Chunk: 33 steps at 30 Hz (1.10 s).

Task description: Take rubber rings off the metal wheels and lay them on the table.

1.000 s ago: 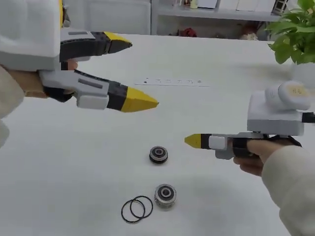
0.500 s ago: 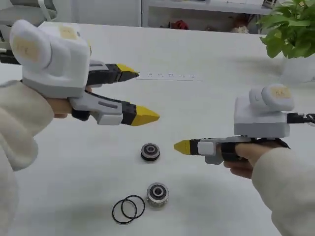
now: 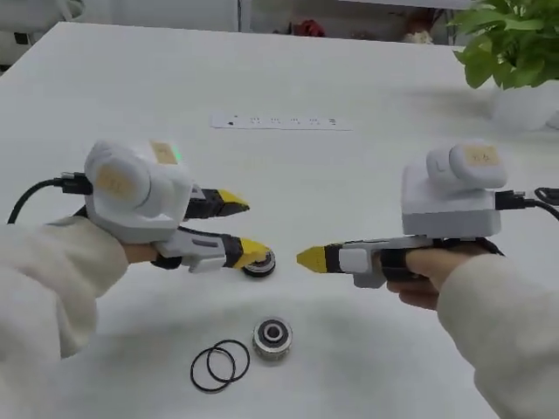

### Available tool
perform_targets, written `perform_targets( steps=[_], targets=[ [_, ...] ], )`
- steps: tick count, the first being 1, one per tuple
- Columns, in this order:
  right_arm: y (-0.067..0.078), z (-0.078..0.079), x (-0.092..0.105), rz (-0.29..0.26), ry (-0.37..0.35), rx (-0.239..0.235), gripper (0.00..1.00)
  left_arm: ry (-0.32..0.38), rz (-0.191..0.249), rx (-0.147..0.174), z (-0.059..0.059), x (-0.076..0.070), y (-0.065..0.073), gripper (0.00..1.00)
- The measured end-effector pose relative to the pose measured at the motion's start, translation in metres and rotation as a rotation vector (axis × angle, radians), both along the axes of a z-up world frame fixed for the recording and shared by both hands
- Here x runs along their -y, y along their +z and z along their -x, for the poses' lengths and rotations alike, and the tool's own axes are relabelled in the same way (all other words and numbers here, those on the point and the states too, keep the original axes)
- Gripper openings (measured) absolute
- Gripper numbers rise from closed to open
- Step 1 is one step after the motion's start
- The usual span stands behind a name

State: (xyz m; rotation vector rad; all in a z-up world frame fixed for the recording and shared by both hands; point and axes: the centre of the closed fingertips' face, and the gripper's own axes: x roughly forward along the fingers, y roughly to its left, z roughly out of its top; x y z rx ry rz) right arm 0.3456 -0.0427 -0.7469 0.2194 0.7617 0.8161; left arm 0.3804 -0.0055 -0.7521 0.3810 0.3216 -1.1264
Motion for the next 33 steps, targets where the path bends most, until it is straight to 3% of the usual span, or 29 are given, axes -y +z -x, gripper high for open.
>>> perform_targets(
  steps=[7,14,18,26,30,33],
  targets=[
    [-0.001,0.001,-0.001,0.003,0.007,-0.002,0.09,0.031,-0.013,-0.055,0.002,-0.002,-0.02,0.24],
    [-0.001,0.002,-0.001,0.006,0.007,-0.003,0.09,0.028,-0.025,-0.079,0.005,0.0,-0.029,0.22],
    [-0.002,0.003,-0.001,0.009,0.006,-0.005,0.09,0.064,0.001,-0.105,0.002,-0.001,-0.029,0.17],
    [-0.002,0.002,-0.001,0.012,0.004,-0.007,0.08,0.071,0.006,-0.116,0.002,0.001,-0.031,0.14],
    [-0.003,0.002,-0.001,0.016,0.005,-0.009,0.08,0.065,-0.02,-0.089,0.002,0.0,-0.033,0.14],
    [-0.005,0.003,0.0,0.023,0.01,-0.012,0.08,0.066,-0.016,-0.095,0.0,0.0,-0.034,0.14]
  ],
)
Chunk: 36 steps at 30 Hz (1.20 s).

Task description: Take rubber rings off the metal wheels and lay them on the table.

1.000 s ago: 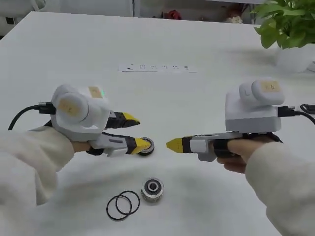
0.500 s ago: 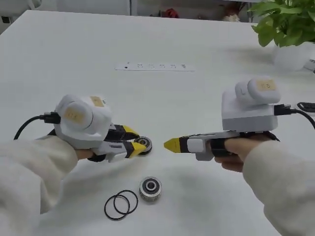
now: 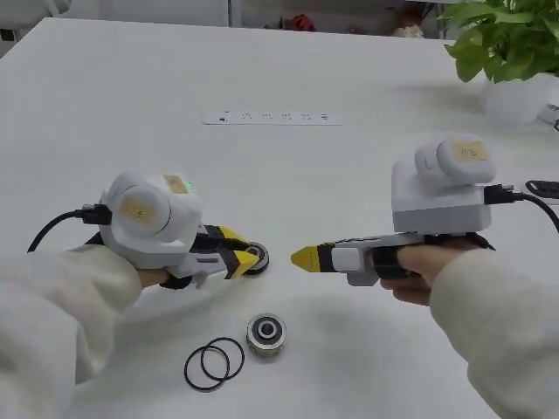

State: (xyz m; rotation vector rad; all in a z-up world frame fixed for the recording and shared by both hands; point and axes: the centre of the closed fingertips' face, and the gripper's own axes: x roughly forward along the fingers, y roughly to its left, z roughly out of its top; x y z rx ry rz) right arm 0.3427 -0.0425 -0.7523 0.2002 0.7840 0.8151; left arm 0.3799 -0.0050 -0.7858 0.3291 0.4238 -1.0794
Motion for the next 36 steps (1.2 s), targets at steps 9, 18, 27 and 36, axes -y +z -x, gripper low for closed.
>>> perform_targets(
  steps=[9,18,27,36],
  targets=[
    [-0.014,0.002,-0.008,0.09,0.107,0.115,0.08,-0.038,0.003,-0.016,0.019,0.001,-0.001,0.14],
    [-0.038,0.002,-0.015,0.203,0.183,0.219,0.18,-0.05,-0.006,-0.02,0.026,0.001,-0.002,0.14],
    [-0.054,0.008,-0.028,0.21,0.223,0.209,0.23,-0.068,0.004,-0.045,0.04,0.002,-0.003,0.14],
    [-0.051,0.007,-0.031,0.208,0.268,0.264,0.23,-0.072,0.0,-0.052,0.041,0.001,-0.004,0.14]
  ],
)
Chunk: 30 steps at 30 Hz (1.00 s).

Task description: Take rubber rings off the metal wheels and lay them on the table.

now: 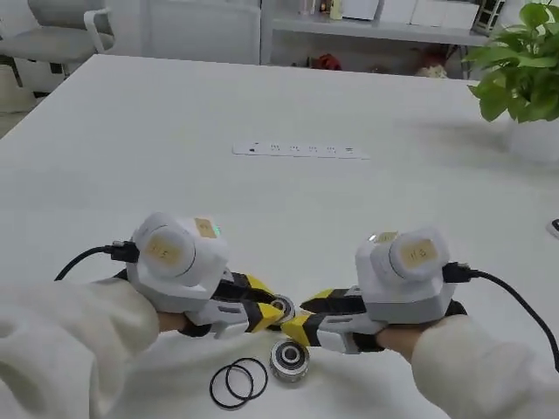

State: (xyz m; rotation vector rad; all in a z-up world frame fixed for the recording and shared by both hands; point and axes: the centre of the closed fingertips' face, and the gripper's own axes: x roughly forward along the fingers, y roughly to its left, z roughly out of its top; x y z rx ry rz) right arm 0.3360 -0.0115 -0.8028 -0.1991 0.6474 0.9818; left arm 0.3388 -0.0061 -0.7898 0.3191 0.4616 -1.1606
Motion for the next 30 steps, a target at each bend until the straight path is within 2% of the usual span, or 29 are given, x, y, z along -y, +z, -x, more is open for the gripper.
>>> perform_targets(
  steps=[5,11,17,27,28,29,30],
  targets=[
    [0.0007,0.0022,-0.0068,0.012,0.045,0.038,0.21,-0.005,0.003,-0.002,0.0007,0.0004,-0.0001,0.14],
    [-0.0004,0.0009,-0.0058,-0.001,0.035,0.022,0.23,-0.004,0.006,-0.002,0.0009,0.0004,0.0,0.14],
    [-0.0008,0.0038,-0.0055,0.031,0.075,0.045,0.18,-0.003,0.009,-0.001,0.0009,0.0003,-0.0003,0.14],
    [-0.001,0.0063,-0.0044,0.035,0.088,0.05,0.15,0.002,0.012,-0.003,0.0017,0.0003,0.0003,0.14],
    [-0.0011,0.0064,-0.0041,0.037,0.09,0.051,0.13,0.002,0.013,-0.003,0.0018,0.0003,0.0003,0.14],
    [-0.003,0.0057,-0.0009,0.071,0.108,0.077,0.11,0.003,0.015,-0.004,0.0019,0.0001,0.0004,0.14],
    [-0.0038,0.0062,0.0003,0.07,0.097,0.066,0.06,0.003,0.015,-0.004,0.002,0.0001,0.0005,0.13]
  ],
)
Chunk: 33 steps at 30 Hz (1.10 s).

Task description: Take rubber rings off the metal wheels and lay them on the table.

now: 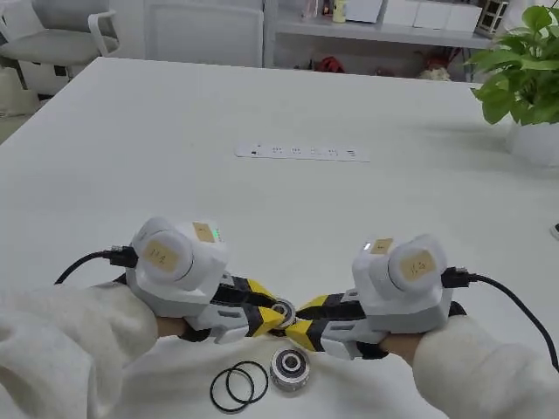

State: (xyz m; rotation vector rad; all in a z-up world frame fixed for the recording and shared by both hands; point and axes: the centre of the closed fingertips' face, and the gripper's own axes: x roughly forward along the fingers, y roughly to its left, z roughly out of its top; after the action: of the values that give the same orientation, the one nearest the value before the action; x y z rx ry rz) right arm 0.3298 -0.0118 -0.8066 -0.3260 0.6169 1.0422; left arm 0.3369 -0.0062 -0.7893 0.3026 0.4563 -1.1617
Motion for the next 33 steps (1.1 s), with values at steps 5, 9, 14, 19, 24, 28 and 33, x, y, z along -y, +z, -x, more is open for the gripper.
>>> perform_targets(
  steps=[5,9,14,19,24,28,33],
  targets=[
    [0.0003,-0.0016,0.0007,0.0,-0.011,-0.002,0.02,-0.002,0.002,0.0,0.0009,-0.0004,0.0002,0.13],
    [-0.0007,-0.0034,0.0019,-0.002,-0.037,-0.016,0.01,0.0,0.004,-0.001,0.001,-0.0005,0.0004,0.13],
    [-0.0008,-0.0036,0.0026,-0.017,-0.064,-0.042,0.01,0.0,0.004,-0.001,0.0013,-0.0005,0.0005,0.13],
    [-0.0018,-0.0048,0.0046,-0.058,-0.138,-0.124,0.01,0.001,0.007,-0.002,0.0011,-0.0005,0.0006,0.13],
    [-0.0017,-0.0027,0.0036,-0.079,-0.131,-0.133,0.02,0.005,0.016,-0.008,0.0014,-0.0008,0.0008,0.13],
    [-0.0018,-0.0023,0.0027,-0.074,-0.122,-0.125,0.02,0.009,0.019,-0.012,0.0016,-0.0006,0.0009,0.13],
    [-0.0028,-0.002,0.003,-0.087,-0.176,-0.19,0.0,0.013,0.021,-0.017,0.0017,-0.0005,0.001,0.13]
  ],
)
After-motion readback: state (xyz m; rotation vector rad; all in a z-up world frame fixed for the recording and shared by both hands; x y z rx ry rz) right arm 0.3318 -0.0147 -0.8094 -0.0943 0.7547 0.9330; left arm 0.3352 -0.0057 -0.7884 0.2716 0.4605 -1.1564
